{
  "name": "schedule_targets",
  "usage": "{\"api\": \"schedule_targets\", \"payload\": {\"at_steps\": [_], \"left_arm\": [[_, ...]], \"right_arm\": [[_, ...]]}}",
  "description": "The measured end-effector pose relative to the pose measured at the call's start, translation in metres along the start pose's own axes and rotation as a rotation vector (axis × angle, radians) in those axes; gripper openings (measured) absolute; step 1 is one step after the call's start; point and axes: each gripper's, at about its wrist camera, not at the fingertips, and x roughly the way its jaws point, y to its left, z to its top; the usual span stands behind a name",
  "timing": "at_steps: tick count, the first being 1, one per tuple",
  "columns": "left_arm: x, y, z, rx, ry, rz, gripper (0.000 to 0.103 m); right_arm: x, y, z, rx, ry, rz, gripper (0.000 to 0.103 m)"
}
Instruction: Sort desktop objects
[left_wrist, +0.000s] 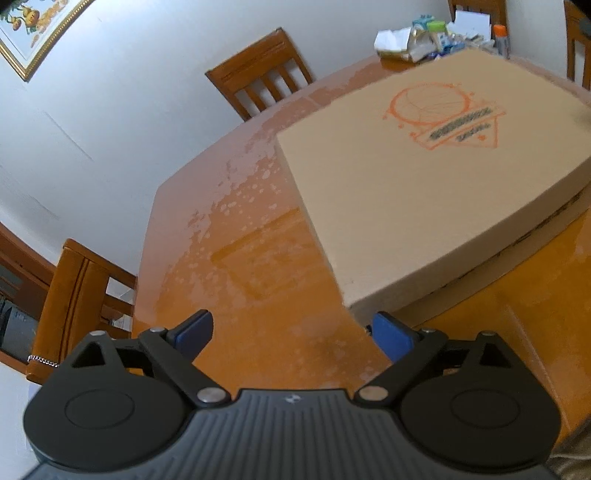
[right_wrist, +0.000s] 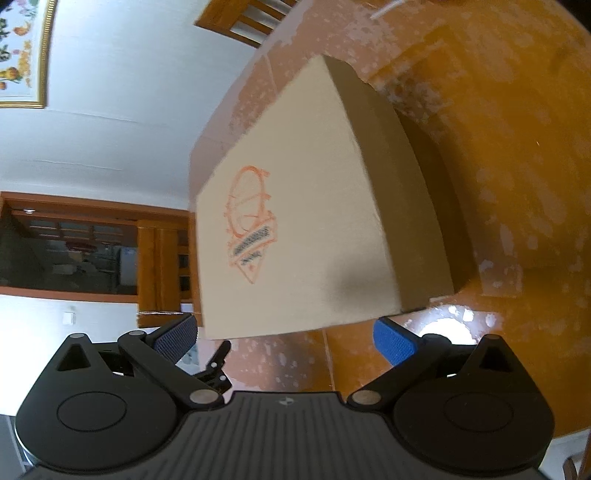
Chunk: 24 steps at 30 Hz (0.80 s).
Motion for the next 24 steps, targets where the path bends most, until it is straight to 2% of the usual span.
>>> {"api": "schedule_targets", "payload": {"at_steps": [4, 7, 11, 17, 20, 24], "left_arm": [[-0.013, 0.002, 0.003, -0.025, -0.072, 0.001, 0.095], [-0.009, 0.006, 0.005, -0.056, -0.084, 0.009, 0.1], [-0.006, 0.016, 0.004, -0.117, -0.084, -0.022, 0.101], [0.0, 0.015, 0.014, -0.108, -0.094, -0.001, 0.101], [-0.002, 0.02, 0.024, -0.108, -0.135, 0.001, 0.101], [0.004, 0.037, 0.046, -0.184, -0.195, -0.03, 0.101]], "right_arm": [[-0.006, 0.008, 0.006, -0.034, -0.041, 0.027, 0.103], [-0.003, 0.009, 0.012, -0.051, -0.056, 0.016, 0.103], [0.005, 0.007, 0.016, -0.048, -0.049, 0.002, 0.103], [0.007, 0.01, 0.016, -0.061, -0.048, -0.008, 0.103], [0.006, 0.013, 0.016, -0.068, -0.056, -0.007, 0.103], [0.002, 0.028, 0.029, -0.125, -0.101, 0.022, 0.103]]}}
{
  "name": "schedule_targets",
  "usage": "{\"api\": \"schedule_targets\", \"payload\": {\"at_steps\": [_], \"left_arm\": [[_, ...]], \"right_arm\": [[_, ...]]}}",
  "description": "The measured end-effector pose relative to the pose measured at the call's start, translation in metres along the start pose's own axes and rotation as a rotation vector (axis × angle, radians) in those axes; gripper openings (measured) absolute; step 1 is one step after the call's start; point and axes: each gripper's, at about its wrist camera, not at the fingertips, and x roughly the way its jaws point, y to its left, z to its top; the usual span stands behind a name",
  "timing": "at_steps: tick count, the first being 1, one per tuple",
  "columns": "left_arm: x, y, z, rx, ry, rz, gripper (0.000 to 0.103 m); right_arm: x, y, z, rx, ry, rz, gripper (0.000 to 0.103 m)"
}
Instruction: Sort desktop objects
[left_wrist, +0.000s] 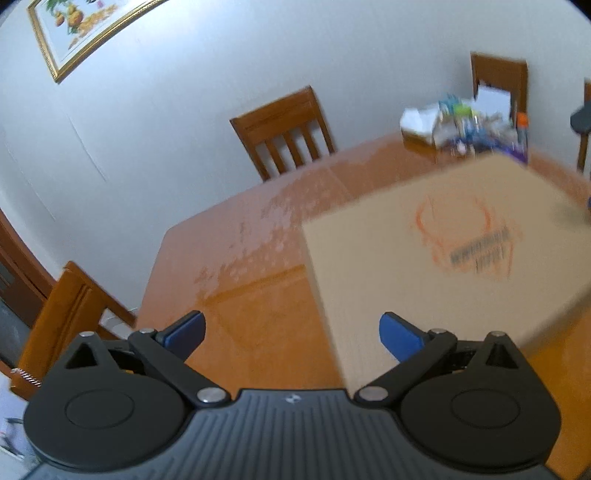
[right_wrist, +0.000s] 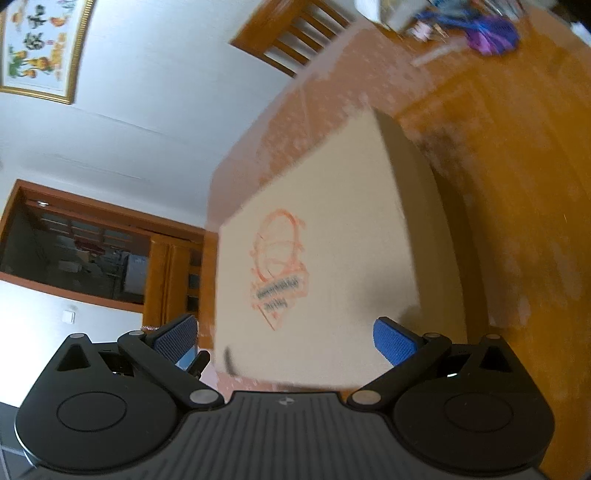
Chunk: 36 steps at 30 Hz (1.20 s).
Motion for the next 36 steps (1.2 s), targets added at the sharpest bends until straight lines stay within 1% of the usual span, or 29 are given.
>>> {"api": "schedule_targets", "payload": {"at_steps": [1, 4, 6, 10, 13, 21, 26, 33, 36], "left_arm": [[0.006, 0.004, 0.006, -0.04, -0.012, -0.009, 0.101], [0.025, 0.015, 0.019, -0.149, -0.015, -0.042, 0.101], [0.038, 0.022, 0.022, -0.209, 0.011, -0.048, 0.101], [0.06, 0.036, 0.021, -0.304, 0.077, -0.07, 0.101], [0.071, 0.042, 0.017, -0.346, 0.111, -0.073, 0.101], [0.087, 0.038, 0.009, -0.338, 0.167, -0.073, 0.101], [0.093, 0.041, 0.004, -0.405, 0.19, -0.094, 0.103], [0.091, 0.039, 0.008, -0.387, 0.182, -0.084, 0.103], [0.079, 0.04, 0.011, -0.366, 0.144, -0.082, 0.103]], "right_arm": [[0.0, 0.005, 0.005, -0.023, -0.018, -0.001, 0.103], [0.007, 0.018, 0.021, -0.095, -0.065, -0.032, 0.103], [0.012, 0.022, 0.028, -0.125, -0.084, -0.071, 0.103], [0.025, 0.019, 0.036, -0.141, -0.075, -0.113, 0.103], [0.03, 0.016, 0.039, -0.152, -0.074, -0.143, 0.103], [0.039, 0.009, 0.038, -0.149, -0.052, -0.141, 0.103], [0.04, 0.007, 0.04, -0.148, -0.048, -0.126, 0.103], [0.037, 0.004, 0.04, -0.127, -0.06, -0.106, 0.103], [0.03, 0.003, 0.04, -0.108, -0.084, -0.114, 0.103]]}}
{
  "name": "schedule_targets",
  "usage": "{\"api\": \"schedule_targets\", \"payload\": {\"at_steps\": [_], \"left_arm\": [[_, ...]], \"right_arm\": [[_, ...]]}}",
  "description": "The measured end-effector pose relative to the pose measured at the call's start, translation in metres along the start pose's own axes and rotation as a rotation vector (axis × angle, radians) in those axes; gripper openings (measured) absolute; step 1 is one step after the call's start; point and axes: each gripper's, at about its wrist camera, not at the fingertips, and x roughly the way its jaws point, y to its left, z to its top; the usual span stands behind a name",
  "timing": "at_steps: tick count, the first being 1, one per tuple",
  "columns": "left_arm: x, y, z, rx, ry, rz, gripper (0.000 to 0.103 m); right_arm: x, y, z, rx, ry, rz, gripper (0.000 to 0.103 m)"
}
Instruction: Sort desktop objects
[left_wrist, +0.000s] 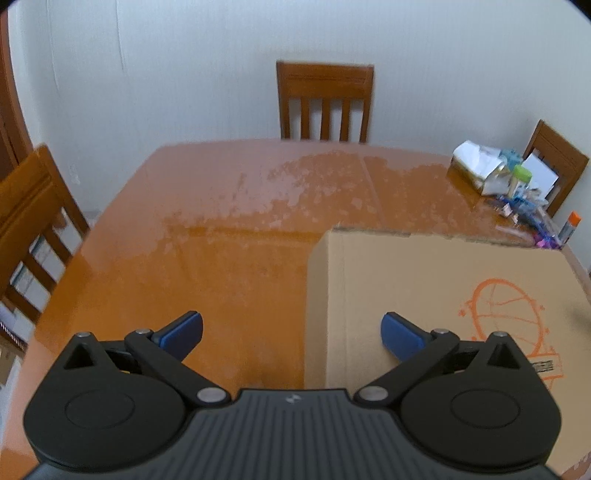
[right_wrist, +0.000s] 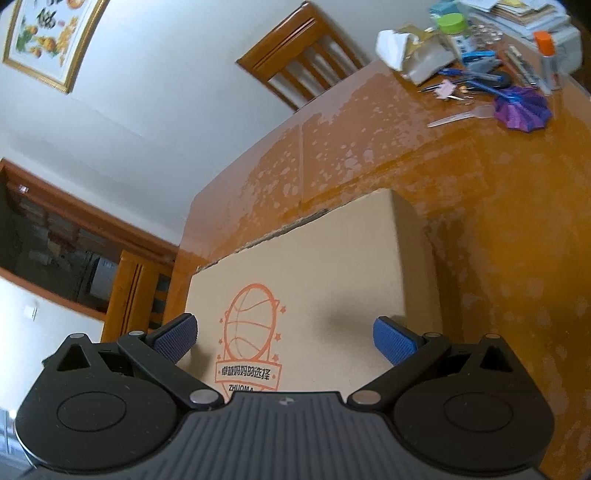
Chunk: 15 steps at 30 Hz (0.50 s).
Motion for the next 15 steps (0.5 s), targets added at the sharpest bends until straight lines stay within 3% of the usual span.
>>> {"api": "schedule_targets", "payload": {"at_steps": [3, 8, 15], "left_arm": [[-0.02, -0.004, -0.004, 0.05, -0.044, -0.004, 0.103], [-0.057, -0.025, -0.017, 0.185, -0.115, 0.011, 0.103], [-0.087, -0.044, -0.025, 0.204, -0.172, -0.013, 0.103]], "right_arm": [[-0.015, -0.002, -0.003, 0.001, -0.042, -0.007, 0.103], [-0.04, 0.006, -0.02, -0.098, -0.117, -0.127, 0.103], [-0.068, 0.025, -0.045, -0.21, -0.296, -0.255, 0.103]]}}
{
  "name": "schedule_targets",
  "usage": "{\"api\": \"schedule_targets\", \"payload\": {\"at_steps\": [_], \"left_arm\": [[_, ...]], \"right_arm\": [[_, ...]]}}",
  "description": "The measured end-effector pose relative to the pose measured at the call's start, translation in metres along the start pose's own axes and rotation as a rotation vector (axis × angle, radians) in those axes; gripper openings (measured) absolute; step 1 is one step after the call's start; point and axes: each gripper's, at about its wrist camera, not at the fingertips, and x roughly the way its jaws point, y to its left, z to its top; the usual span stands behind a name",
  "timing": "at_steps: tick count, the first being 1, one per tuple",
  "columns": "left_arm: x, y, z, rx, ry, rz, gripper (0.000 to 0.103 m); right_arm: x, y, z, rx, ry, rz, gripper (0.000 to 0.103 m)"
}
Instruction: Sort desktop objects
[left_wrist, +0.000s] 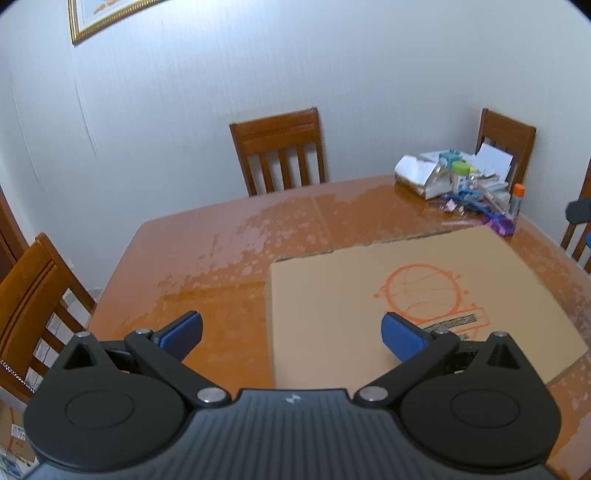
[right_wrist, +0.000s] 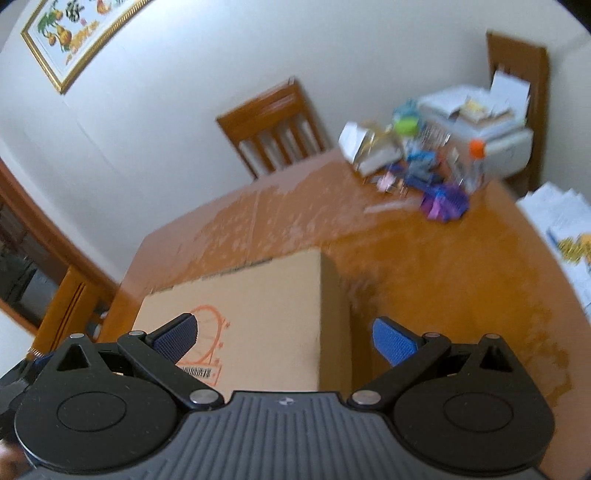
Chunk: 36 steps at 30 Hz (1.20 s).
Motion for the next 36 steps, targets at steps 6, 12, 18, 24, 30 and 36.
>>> {"api": "schedule_targets", "payload": {"at_steps": [6, 12, 18, 24, 30, 36], "left_arm": [[-0.028, -0.003, -0.003, -0.022, -0.086, -0.039, 0.103], [-0.054, -0.002, -0.017, -0.048, -0.169, -0.1, 0.103], [-0.068, -0.01, -0.056, 0.043, -0.29, -0.127, 0.103], [-0.08, -0.026, -0.091, 0.152, -0.336, -0.107, 0.103], [-0.091, -0.017, -0.101, 0.031, -0.356, -0.196, 0.103], [-0.097, -0.015, -0.11, 0.038, -0.402, -0.184, 0.103]], "right_arm": [[-0.018, 0.027, -0.015, -0.197, -0.075, -0.126, 0.103], [-0.033, 0.051, -0.038, -0.344, -0.084, -0.225, 0.103], [-0.05, 0.062, -0.06, -0.36, -0.117, -0.263, 0.103], [-0.054, 0.075, -0.082, -0.4, -0.118, -0.306, 0.103], [-0.05, 0.083, -0.09, -0.421, -0.099, -0.302, 0.103], [-0.047, 0.085, -0.089, -0.445, -0.106, -0.308, 0.103]]}}
